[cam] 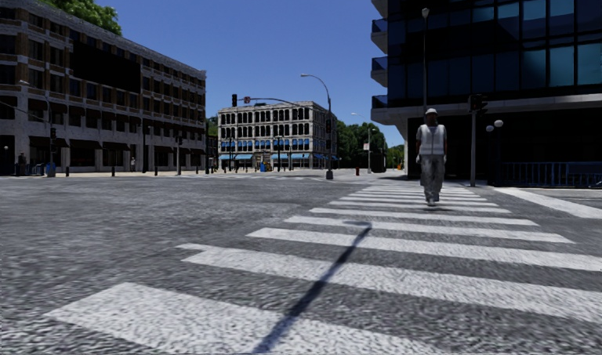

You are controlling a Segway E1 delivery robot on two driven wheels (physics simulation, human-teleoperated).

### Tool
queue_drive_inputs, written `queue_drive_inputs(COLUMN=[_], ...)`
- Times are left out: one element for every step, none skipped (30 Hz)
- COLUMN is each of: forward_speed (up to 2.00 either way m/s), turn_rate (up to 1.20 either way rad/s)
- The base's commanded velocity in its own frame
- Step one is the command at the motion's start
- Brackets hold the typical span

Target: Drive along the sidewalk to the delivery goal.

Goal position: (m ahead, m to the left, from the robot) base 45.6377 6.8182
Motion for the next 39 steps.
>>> queue_drive_inputs(forward_speed=[1.32, 1.32, 1.32, 1.32, 1.32, 1.32, 1.32, 1.32, 1.32, 1.32, 2.00, 2.00, 2.00, 2.00, 2.00, 2.00, 2.00, 2.00, 2.00, 2.00, 2.00, 2.00, 2.00, 2.00, 2.00, 2.00, 2.00, 2.00, 2.00, 2.00, 2.00, 2.00, 2.00, 2.00, 2.00, 2.00, 2.00, 2.00, 2.00], turn_rate=[0.00, 0.00, 0.00, 0.00, 0.00, 0.00, 0.00, 0.00, 0.00, 0.00, 0.00, 0.00, 0.00, 0.00, 0.00, 0.00, 0.00, 0.00, 0.00, -0.12, -0.16, -0.23, -0.34, -0.34, -0.40, -0.42, -0.42, -0.42, -0.43, -0.43, -0.43, -0.43, -0.43, -0.43, -0.43, -0.43, -0.43, -0.43, -0.43])
